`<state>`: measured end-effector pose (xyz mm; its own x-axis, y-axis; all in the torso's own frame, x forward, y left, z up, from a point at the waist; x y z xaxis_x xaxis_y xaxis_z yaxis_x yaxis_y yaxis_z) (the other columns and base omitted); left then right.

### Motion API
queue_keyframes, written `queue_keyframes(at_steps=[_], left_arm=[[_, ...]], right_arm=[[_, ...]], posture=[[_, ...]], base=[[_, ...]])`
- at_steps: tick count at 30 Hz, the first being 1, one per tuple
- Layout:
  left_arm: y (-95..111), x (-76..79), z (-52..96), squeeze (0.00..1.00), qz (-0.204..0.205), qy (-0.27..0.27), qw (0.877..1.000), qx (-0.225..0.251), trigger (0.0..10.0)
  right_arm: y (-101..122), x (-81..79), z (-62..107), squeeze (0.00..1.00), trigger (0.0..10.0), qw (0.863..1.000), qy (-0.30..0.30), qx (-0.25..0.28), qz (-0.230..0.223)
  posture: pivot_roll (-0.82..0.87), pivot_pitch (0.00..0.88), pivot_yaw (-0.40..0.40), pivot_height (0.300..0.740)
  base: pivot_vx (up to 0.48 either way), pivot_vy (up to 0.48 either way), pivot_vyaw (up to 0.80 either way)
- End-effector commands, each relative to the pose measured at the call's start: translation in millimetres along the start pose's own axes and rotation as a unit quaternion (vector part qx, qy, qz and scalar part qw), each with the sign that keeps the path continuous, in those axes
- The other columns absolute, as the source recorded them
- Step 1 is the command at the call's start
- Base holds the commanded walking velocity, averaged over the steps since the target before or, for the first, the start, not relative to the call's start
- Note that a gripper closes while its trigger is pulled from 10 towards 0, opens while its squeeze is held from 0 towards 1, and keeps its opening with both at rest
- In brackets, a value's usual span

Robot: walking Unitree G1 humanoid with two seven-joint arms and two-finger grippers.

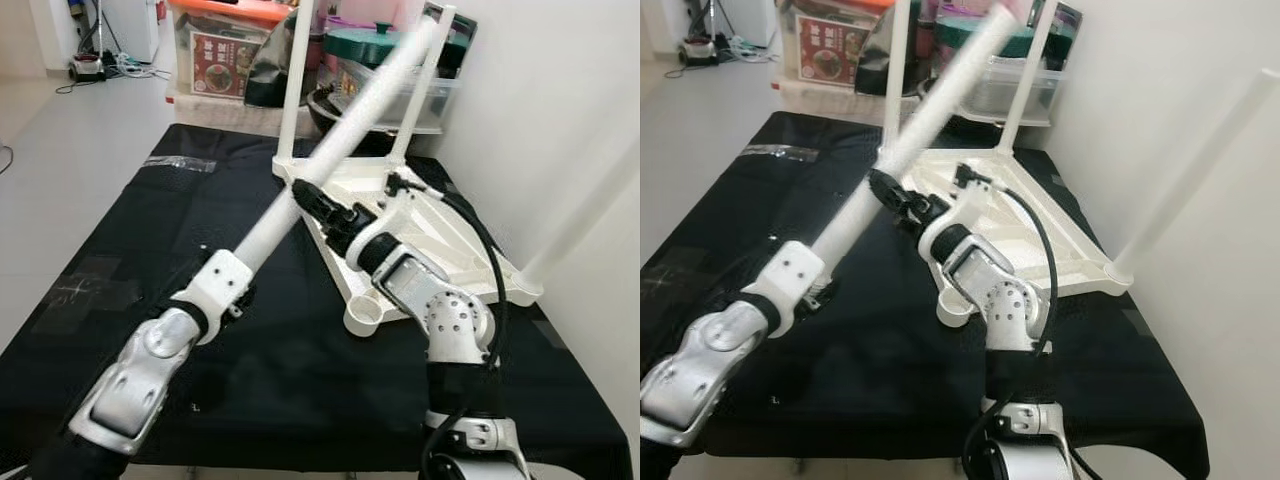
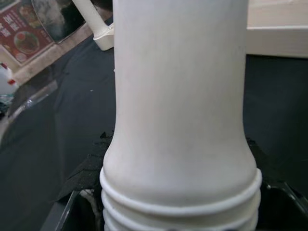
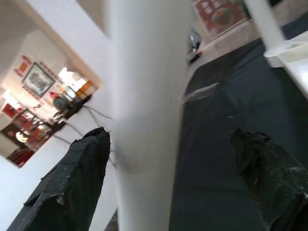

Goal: Building children table

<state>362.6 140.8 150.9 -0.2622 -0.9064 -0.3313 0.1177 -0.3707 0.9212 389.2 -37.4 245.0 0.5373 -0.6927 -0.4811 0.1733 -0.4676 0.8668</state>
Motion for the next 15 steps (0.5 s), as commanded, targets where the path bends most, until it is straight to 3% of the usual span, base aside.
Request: queue_keyframes(at_steps=[1, 5, 9, 10, 12, 15], left_arm=[[2, 7.8, -3.6, 0.00, -0.018, 0.001, 1.000, 0.007, 10.0], [3, 9.8, -4.8, 0.00, -0.024, 0.002, 1.000, 0.010, 10.0], [2, 17.9, -6.2, 0.00, -0.053, -0.003, 0.999, 0.010, 10.0], [2, 17.9, -6.2, 0.00, -0.053, -0.003, 0.999, 0.010, 10.0], [3, 27.1, -9.2, 0.00, -0.079, -0.012, 0.997, 0.014, 10.0], [6, 32.3, -10.2, 0.00, -0.086, -0.018, 0.996, 0.020, 10.0]], right_arm=[[-23, -54.1, -18.5, 0.00, 10.0, 0.995, 0.051, -0.004, -0.080], [-24, -54.0, -18.9, 0.00, 10.0, 0.996, 0.046, -0.007, -0.081], [-29, -39.5, -25.3, 0.00, 10.0, 0.992, -0.006, -0.018, -0.128], [-29, -39.5, -25.3, 0.00, 10.0, 0.992, -0.006, -0.018, -0.128], [-24, -42.8, -32.8, 0.00, 10.0, 0.984, -0.012, -0.017, -0.180], [-25, -41.5, -35.2, 0.00, 10.0, 0.981, -0.021, -0.019, -0.194]], posture=[[0.12, 0.000, -0.162, 0.740], [0.12, 0.000, -0.163, 0.740], [0.13, 0.000, -0.165, 0.740], [0.13, 0.000, -0.165, 0.740], [0.13, 0.000, -0.170, 0.740], [0.13, 0.000, -0.170, 0.740]], base=[[0.000, 0.000, 0.00], [0.000, 0.000, 0.00], [0.000, 0.000, 0.00], [0.000, 0.000, 0.00], [0.000, 0.000, 0.00], [0.000, 0.000, 0.00]])
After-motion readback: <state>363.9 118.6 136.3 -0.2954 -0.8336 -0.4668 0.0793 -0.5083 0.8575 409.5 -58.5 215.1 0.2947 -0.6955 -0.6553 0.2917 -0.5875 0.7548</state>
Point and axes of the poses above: a point about 5 cm out from each wrist's last joint towards the gripper, its own z axis pointing back from the gripper into the wrist, its own y axis along the axis of the wrist's last joint, x = y × z, the point moved 6 cm from there along -z, pointing out of the wrist towards the gripper, and after that the axes turned 15 degrees about z, right-handed, at the moved point
